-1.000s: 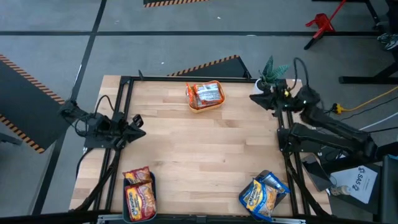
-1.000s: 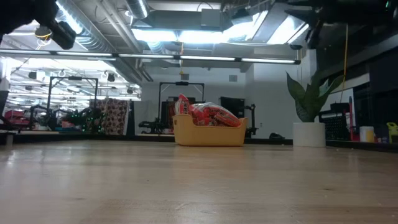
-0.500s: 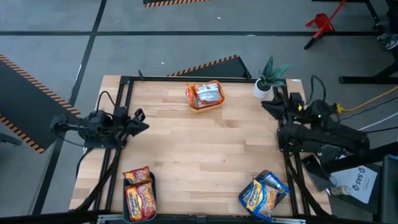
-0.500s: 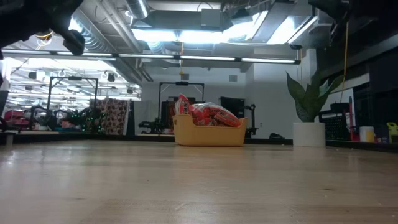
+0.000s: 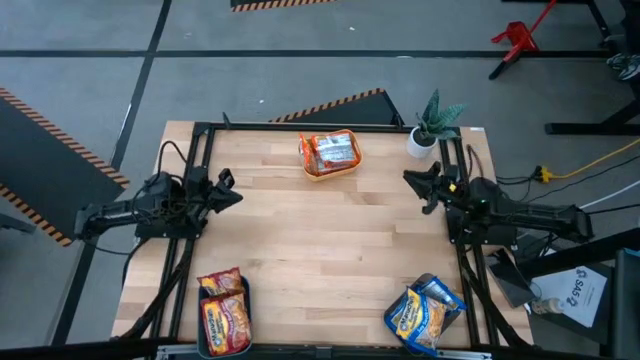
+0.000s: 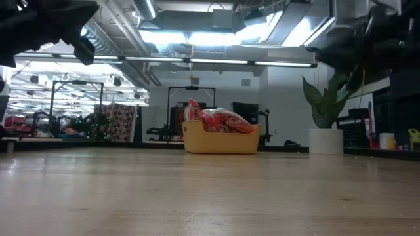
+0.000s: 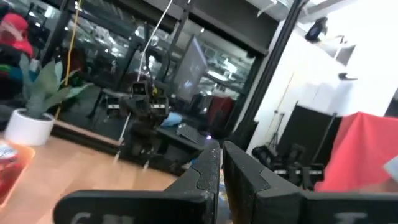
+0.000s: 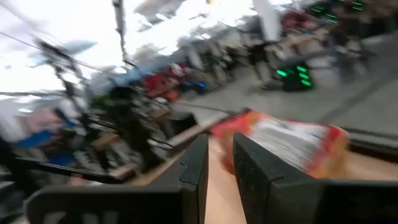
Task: Sort Maruchan noodles
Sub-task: Return to Home Position
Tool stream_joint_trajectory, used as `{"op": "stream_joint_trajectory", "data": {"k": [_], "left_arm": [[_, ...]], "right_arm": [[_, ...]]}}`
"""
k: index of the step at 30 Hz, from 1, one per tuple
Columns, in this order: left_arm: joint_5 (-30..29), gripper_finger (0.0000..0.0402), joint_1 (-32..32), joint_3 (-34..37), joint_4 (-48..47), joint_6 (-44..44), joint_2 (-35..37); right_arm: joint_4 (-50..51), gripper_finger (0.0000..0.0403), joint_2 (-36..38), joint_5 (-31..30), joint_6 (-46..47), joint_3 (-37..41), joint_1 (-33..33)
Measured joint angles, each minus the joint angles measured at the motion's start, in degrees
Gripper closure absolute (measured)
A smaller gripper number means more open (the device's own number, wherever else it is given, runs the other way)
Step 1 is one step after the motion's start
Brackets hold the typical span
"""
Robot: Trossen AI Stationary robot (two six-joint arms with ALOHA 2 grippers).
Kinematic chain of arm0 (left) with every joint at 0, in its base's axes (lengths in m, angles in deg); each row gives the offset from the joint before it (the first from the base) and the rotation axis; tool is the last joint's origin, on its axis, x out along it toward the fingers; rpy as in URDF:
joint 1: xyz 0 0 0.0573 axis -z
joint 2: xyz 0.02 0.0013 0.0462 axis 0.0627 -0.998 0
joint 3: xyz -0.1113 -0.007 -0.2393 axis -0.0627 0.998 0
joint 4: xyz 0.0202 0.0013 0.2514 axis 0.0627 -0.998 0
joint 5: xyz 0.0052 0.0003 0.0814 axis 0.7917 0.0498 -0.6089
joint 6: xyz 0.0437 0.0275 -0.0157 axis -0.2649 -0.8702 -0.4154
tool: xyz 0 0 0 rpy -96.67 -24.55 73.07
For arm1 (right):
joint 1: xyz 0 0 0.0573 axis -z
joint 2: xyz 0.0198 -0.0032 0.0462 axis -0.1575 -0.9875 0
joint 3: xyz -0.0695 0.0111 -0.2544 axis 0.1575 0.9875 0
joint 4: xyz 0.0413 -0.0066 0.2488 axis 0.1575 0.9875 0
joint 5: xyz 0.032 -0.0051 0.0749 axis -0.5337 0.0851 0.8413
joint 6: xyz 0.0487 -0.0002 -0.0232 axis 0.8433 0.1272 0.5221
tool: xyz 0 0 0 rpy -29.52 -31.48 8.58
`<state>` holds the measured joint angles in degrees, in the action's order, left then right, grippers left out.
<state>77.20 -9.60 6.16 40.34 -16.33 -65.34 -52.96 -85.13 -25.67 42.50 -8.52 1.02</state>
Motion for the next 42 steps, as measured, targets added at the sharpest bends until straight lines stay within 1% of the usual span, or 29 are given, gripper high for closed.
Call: {"op": "stream_joint_trajectory", "data": {"k": [2, 5, 9, 11, 15, 17, 23, 42], "left_arm": [[1.6, 0.0388, -0.4, 0.0, -2.0, -0.8, -0.1], [5.3, 0.0388, -0.4, 0.0, -4.4, -0.9, -0.1], [6.8, 0.0388, -0.4, 0.0, -8.2, 0.1, -0.1], [5.4, 0.0388, -0.4, 0.0, -9.0, -0.4, -0.1], [-1.8, 0.0388, -0.4, 0.0, -9.0, -1.3, -0.1], [-3.7, 0.0388, -0.4, 0.0, -9.1, -0.5, -0.1], [-3.9, 0.0388, -0.4, 0.0, -9.1, 0.2, -0.1], [-4.0, 0.0388, -0.4, 0.0, -9.1, 0.1, -0.1]], "right_arm": [[2.9, 0.034, 0.0, -1.7, 0.0, 0.0, 0.0], [8.4, 0.034, 0.0, -2.3, 0.1, 0.0, 0.0], [13.1, 0.034, 0.0, -2.2, 0.1, 0.0, 0.0], [13.7, 0.034, 0.0, -2.2, 0.1, 0.0, 0.0], [12.9, 0.034, 0.0, -2.2, 0.1, 0.0, 0.0], [13.5, 0.034, 0.0, -2.2, -0.2, 0.0, 0.0], [15.9, 0.034, 0.0, -2.2, -0.2, 0.0, 0.0], [16.0, 0.034, 0.0, -2.1, 0.2, 0.0, 0.0]]}}
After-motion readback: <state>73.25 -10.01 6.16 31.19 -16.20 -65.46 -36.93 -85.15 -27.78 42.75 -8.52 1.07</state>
